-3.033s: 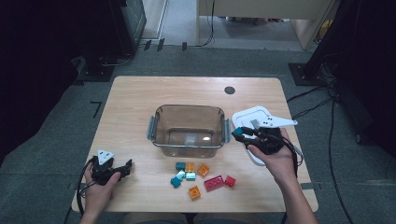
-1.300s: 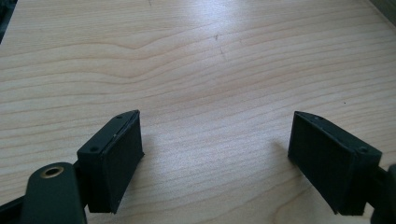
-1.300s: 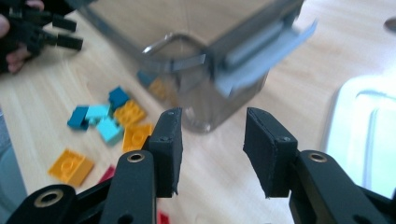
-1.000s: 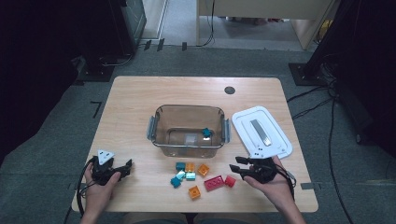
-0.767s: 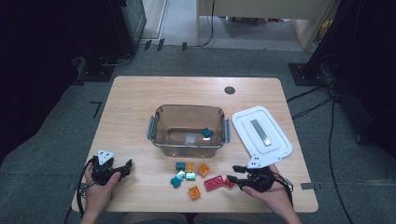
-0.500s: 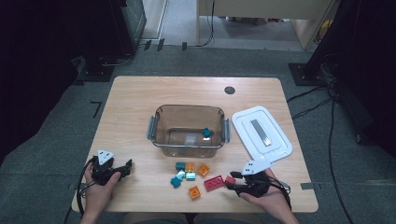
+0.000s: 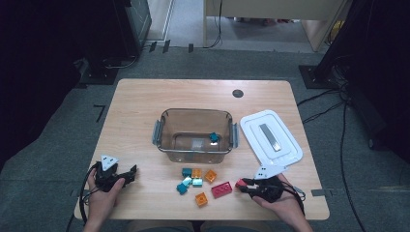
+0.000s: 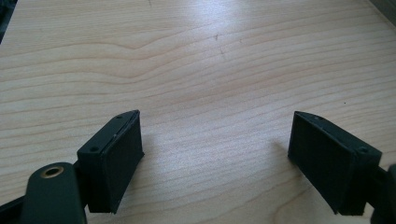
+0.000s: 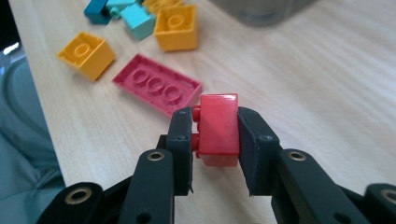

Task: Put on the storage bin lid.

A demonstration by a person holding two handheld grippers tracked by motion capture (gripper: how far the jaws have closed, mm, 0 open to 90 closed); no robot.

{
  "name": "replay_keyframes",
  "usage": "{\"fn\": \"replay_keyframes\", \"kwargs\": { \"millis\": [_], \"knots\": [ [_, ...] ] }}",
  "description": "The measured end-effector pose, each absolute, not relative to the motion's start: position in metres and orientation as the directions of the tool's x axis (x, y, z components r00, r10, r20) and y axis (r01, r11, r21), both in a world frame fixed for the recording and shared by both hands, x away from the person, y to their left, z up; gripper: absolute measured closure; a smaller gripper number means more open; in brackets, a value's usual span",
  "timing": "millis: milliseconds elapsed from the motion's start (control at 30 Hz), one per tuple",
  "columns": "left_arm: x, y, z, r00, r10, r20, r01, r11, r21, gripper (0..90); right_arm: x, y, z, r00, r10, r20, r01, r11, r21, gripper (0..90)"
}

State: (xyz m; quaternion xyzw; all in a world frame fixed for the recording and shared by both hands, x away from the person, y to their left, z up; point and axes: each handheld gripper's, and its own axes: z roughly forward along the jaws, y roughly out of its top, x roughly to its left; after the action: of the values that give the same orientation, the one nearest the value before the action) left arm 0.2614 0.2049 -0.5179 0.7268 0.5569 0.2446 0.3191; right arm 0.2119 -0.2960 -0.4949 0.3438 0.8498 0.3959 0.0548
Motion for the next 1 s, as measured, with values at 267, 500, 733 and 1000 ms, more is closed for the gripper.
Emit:
{"fn": "replay_keyframes", "kwargs": {
  "millis": [267,500,733,1000],
  "knots": [
    [0.261,0.205,-0.518,0.26,0.966,0.0,0.653,-0.176,0.736,17.6,0.222,-0.312,-0.481,-0.722,0.67,0.169,0.545,0.401,0.736,69.1],
    [0.261,0.205,-0.518,0.26,0.966,0.0,0.653,-0.176,0.736,17.6,0.233,-0.322,-0.466,-0.695,0.701,0.161,0.544,0.366,0.755,69.1],
    [0.261,0.205,-0.518,0.26,0.966,0.0,0.653,-0.176,0.736,17.7,0.244,-0.329,-0.447,-0.682,0.716,0.148,0.531,0.346,0.773,69.1],
    [0.261,0.205,-0.518,0.26,0.966,0.0,0.653,-0.176,0.736,17.6,0.26,-0.332,-0.424,-0.666,0.734,0.134,0.524,0.333,0.784,69.1]
  ]
}}
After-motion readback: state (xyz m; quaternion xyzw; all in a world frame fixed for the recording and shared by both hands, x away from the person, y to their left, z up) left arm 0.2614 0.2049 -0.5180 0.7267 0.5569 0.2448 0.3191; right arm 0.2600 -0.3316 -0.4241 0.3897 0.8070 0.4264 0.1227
